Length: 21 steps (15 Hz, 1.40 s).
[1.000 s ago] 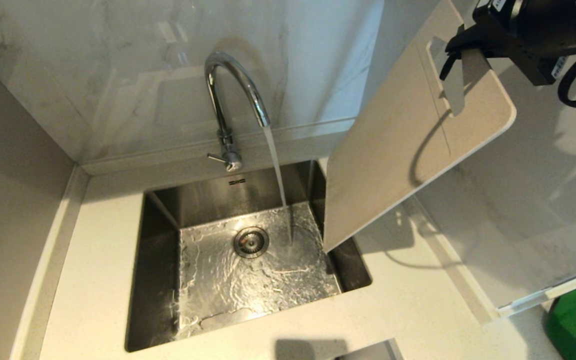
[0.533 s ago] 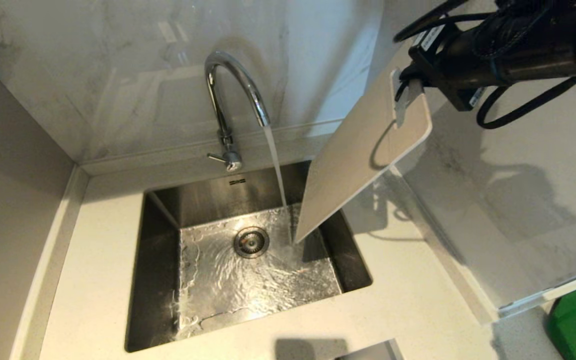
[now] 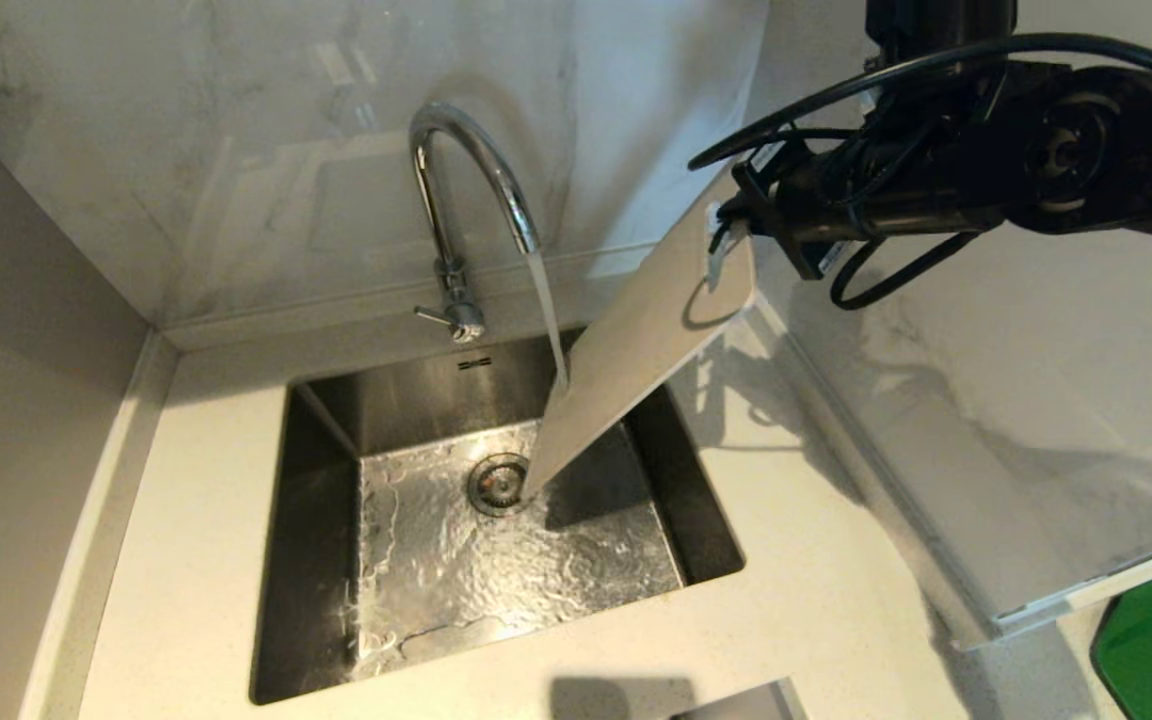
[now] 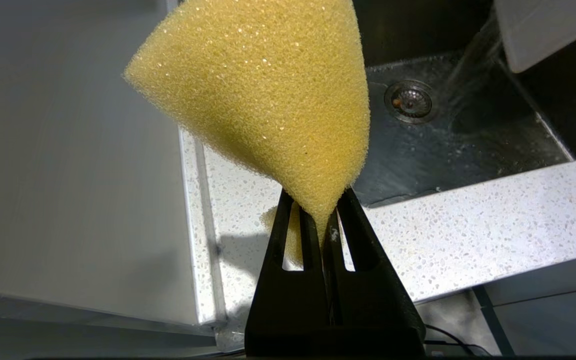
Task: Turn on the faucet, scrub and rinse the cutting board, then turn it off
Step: Scrub the cutting board underwater
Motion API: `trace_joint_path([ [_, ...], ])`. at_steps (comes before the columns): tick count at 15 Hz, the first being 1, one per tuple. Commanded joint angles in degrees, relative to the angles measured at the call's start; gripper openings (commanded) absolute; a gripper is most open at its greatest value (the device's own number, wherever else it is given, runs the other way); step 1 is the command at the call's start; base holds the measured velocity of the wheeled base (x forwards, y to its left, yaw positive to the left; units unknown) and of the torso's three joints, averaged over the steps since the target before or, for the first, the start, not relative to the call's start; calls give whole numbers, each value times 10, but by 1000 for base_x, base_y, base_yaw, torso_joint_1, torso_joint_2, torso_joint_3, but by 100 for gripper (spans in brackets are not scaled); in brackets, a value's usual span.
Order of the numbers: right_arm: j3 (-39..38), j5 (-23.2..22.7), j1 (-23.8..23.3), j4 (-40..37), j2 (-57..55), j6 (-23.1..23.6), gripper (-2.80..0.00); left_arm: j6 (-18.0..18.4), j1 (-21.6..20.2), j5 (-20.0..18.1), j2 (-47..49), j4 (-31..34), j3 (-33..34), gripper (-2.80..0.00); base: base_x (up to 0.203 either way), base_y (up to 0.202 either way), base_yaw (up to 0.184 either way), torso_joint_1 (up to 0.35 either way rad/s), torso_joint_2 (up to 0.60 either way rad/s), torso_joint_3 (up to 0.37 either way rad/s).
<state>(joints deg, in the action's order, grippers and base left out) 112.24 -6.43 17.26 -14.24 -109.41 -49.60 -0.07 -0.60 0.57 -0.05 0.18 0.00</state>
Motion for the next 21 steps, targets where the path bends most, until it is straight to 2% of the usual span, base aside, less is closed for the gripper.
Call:
trace_joint_path([
  [1, 0, -6, 4, 12, -34, -18, -280, 0, 0, 0, -1, 0, 0, -280, 0, 0, 0, 0, 0, 0],
  [5, 0, -15, 11, 34, -56, -27, -280, 1, 0, 0, -1, 1, 0, -280, 0, 0, 0, 0, 0, 0],
  [12, 0, -16, 9, 20, -28, -27, -280, 4, 0, -1, -1, 1, 0, -280, 0, 0, 0, 0, 0, 0],
  [21, 0, -38, 10, -138, 137, 8, -280, 5, 0, -2, -1, 10, -4, -280, 0, 0, 0, 0, 0, 0],
])
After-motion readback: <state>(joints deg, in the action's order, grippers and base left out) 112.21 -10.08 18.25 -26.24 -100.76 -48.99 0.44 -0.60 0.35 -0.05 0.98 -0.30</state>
